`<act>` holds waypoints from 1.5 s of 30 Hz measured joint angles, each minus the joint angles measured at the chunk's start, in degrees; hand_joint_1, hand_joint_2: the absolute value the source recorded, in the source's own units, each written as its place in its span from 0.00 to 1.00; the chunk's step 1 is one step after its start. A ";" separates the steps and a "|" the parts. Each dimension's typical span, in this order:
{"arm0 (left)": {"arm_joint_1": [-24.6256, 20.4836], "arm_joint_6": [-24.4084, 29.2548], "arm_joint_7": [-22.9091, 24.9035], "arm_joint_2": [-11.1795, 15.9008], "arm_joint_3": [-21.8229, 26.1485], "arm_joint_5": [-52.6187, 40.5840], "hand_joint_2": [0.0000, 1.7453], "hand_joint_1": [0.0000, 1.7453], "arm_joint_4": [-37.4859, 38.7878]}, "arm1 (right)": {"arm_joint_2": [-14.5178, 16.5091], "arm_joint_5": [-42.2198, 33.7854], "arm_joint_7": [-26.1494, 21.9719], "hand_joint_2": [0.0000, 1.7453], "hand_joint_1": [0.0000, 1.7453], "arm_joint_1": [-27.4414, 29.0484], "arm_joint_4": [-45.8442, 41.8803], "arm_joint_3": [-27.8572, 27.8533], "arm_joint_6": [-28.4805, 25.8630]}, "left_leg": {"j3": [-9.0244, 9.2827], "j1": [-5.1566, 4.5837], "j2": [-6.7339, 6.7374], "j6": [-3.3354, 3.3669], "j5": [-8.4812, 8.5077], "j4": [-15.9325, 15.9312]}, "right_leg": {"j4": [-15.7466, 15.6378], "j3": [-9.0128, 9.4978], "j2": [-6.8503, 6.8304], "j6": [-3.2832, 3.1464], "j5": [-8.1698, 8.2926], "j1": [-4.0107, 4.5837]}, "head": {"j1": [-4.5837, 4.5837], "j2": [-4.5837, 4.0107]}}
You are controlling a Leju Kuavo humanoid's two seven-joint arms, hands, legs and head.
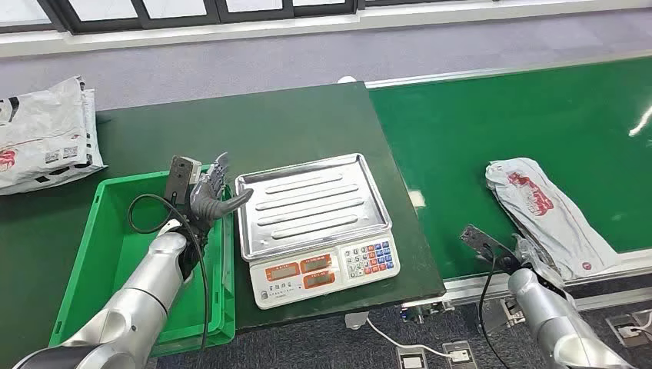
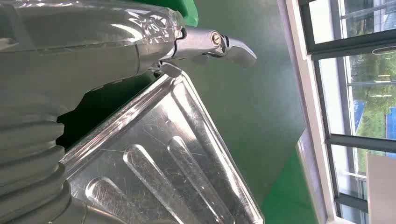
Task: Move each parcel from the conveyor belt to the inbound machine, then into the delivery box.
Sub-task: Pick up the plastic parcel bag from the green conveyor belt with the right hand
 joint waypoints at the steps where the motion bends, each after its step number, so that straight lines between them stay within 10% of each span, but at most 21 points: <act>1: 0.04 0.00 0.00 0.00 0.00 0.00 1.00 0.00 -0.01 | 0.15 0.24 0.08 1.00 0.00 0.12 -0.14 -0.21 -0.03 | 0.03 0.00 0.01 0.00 0.00 0.00 | 0.00 0.03 0.00 0.00 0.00 0.00 | 0.00 0.00; 7: 0.56 0.04 -0.43 0.07 0.00 0.26 1.00 0.00 -0.20 | 1.72 2.03 -2.78 1.00 0.00 1.46 -1.84 -1.89 -3.82 | -0.03 0.00 0.04 0.02 -0.10 -0.02 | -0.01 0.29 0.00 0.05 -0.07 -0.01 | 0.01 0.00; 13: 1.89 -0.09 -2.95 0.91 0.00 1.14 1.00 0.00 -0.67 | 5.05 -1.71 -19.07 1.00 0.00 3.47 -8.57 -5.74 -17.33 | 0.13 -0.03 0.22 -0.03 -0.21 -0.05 | 0.00 0.35 0.13 0.02 -0.18 -0.08 | 0.00 0.00; 24: 2.43 -0.13 -3.19 1.57 0.02 1.48 1.00 0.00 -1.35 | 8.21 -7.92 -28.76 1.00 0.00 7.12 -21.91 -9.92 -19.57 | 0.40 -0.03 -0.01 -0.02 -0.15 -0.06 | 0.02 0.40 -0.07 0.04 -0.21 -0.09 | 0.00 0.00; 45: 2.55 -0.17 -2.69 2.01 0.02 1.92 1.00 0.00 -1.48 | 6.58 7.82 -4.84 1.00 0.00 13.29 -34.39 -10.36 -6.06 | 0.38 -0.06 0.01 0.00 -0.20 -0.06 | 0.01 0.45 -0.05 0.07 -0.25 -0.12 | 0.00 0.00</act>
